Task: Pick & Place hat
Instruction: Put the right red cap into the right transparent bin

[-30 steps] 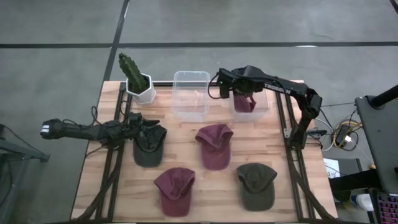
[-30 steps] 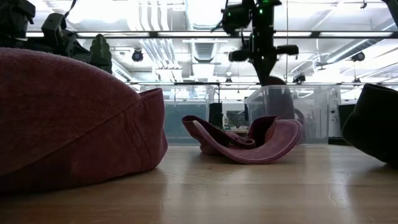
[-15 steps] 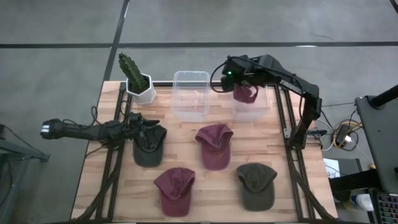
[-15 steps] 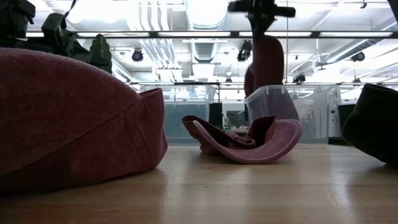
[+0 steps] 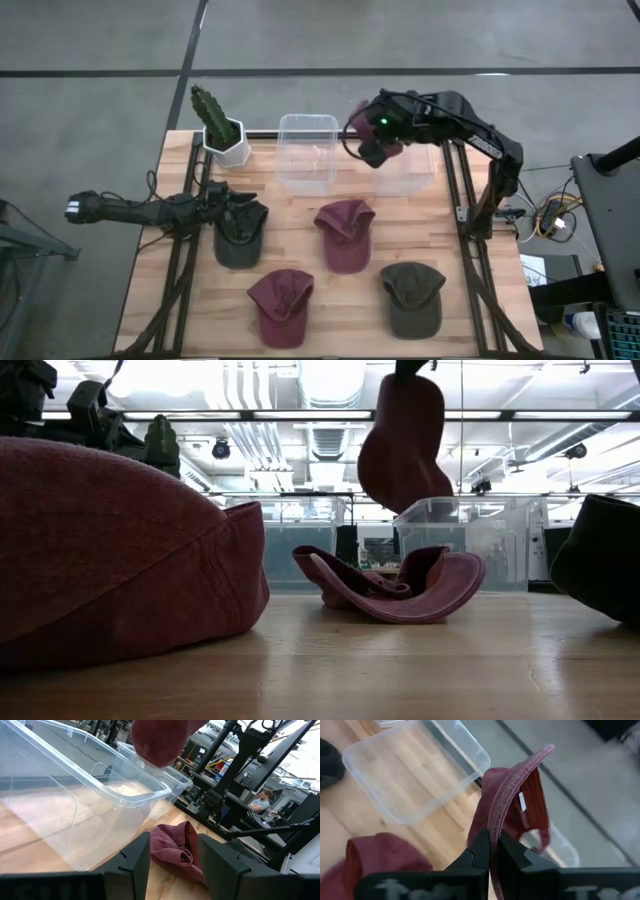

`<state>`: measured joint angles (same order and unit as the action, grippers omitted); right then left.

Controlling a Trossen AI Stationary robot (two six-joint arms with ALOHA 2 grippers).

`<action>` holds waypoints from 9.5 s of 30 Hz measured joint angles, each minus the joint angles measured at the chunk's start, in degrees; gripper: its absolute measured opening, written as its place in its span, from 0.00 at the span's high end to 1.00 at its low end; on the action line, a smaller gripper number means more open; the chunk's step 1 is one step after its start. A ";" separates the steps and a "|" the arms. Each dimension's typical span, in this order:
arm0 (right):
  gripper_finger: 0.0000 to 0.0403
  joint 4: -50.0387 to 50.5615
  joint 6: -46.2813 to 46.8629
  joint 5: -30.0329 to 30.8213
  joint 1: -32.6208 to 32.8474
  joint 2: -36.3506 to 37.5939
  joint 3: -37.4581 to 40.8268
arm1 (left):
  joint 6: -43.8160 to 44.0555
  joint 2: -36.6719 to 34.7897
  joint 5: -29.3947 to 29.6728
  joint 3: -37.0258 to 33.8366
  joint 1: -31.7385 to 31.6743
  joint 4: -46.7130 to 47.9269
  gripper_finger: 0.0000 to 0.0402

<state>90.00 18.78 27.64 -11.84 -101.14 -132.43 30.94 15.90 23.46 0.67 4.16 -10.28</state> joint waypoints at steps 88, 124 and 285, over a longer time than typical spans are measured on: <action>0.97 -11.53 -18.51 20.20 17.56 19.67 59.68 | 0.76 -0.02 0.00 0.00 -0.02 0.04 0.61; 0.66 -8.58 -16.13 7.01 17.47 19.76 51.52 | 0.74 0.01 0.00 0.00 0.00 0.04 0.61; 0.86 -13.27 -35.31 -29.00 -10.44 13.36 53.76 | -0.97 0.07 0.23 0.00 -0.01 3.32 0.61</action>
<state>76.73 -16.53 -1.36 -22.28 -87.77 -78.68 29.98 15.97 23.70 0.67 4.15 -6.96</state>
